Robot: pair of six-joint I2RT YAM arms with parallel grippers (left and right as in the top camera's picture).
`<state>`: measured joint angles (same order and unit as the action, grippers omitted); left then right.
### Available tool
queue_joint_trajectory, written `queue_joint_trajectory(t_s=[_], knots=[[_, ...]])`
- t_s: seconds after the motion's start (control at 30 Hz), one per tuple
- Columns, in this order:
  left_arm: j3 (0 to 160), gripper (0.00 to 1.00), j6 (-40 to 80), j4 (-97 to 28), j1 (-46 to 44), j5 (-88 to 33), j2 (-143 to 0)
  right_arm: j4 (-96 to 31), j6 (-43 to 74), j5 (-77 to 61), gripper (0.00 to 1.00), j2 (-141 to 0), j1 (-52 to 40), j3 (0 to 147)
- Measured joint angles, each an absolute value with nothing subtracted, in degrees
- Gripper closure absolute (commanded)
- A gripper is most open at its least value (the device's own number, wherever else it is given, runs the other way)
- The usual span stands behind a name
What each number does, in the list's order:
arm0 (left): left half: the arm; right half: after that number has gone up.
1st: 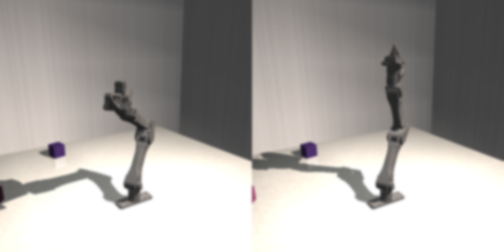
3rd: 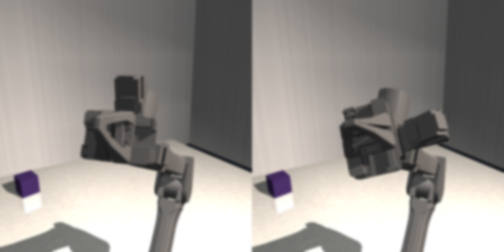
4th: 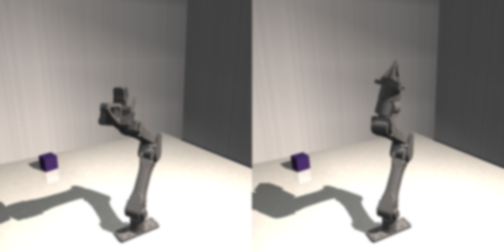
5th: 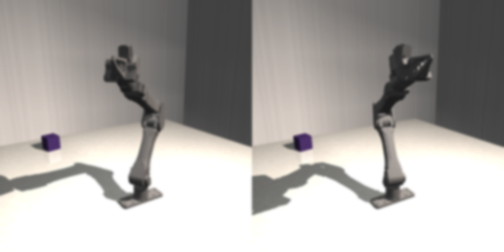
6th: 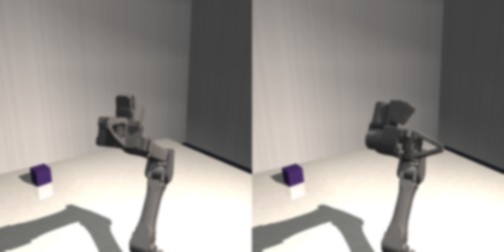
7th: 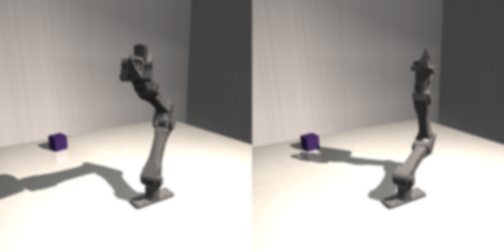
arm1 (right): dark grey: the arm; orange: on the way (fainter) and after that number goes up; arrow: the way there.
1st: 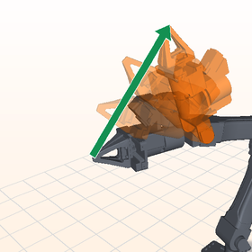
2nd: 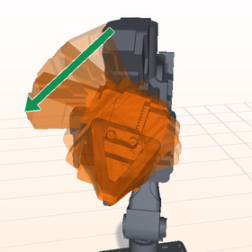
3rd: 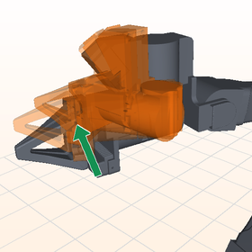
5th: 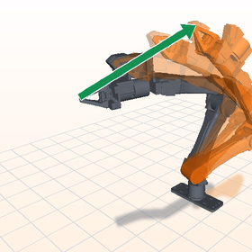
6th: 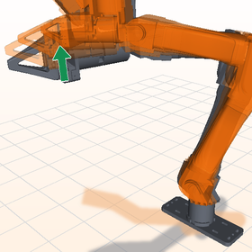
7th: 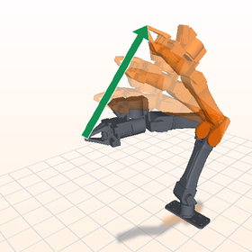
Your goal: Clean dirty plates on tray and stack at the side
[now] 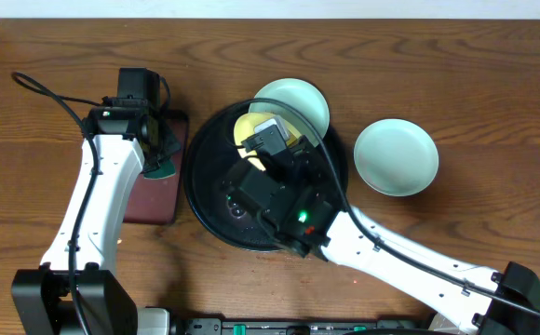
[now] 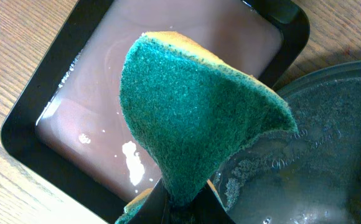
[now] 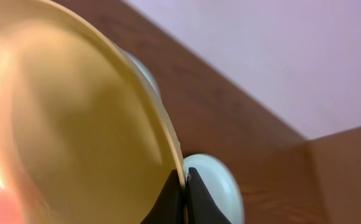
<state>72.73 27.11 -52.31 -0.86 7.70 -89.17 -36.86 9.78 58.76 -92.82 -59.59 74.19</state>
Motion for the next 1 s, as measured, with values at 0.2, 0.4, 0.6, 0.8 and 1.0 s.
queue_joint_trajectory(t_s=[0.2, 0.4, 0.6, 0.8, 1.0], knots=[[72.73, 0.93, 27.11, -52.31, -0.86, 7.7, -89.17, -36.73, 9.76, 68.18, 0.99, -92.82, -60.88, 74.19], [72.73, 0.92, 27.11, -52.31, -0.86, 7.7, -89.17, -36.91, 9.76, 66.15, 0.99, -92.82, -60.6, 74.19], [72.73, 0.93, 27.11, -52.31, -0.86, 7.7, -89.17, -38.83, 10.31, 50.68, 0.99, -92.82, -56.66, 74.19], [72.73, 0.93, 27.11, -52.31, -0.86, 7.7, -89.17, -39.62, 14.02, 27.99, 0.99, -92.82, -47.0, 74.19], [72.71, 0.93, 27.11, -52.31, -0.86, 7.7, -89.17, -40.29, 15.25, 7.27, 0.99, -91.55, -31.24, 74.19]])
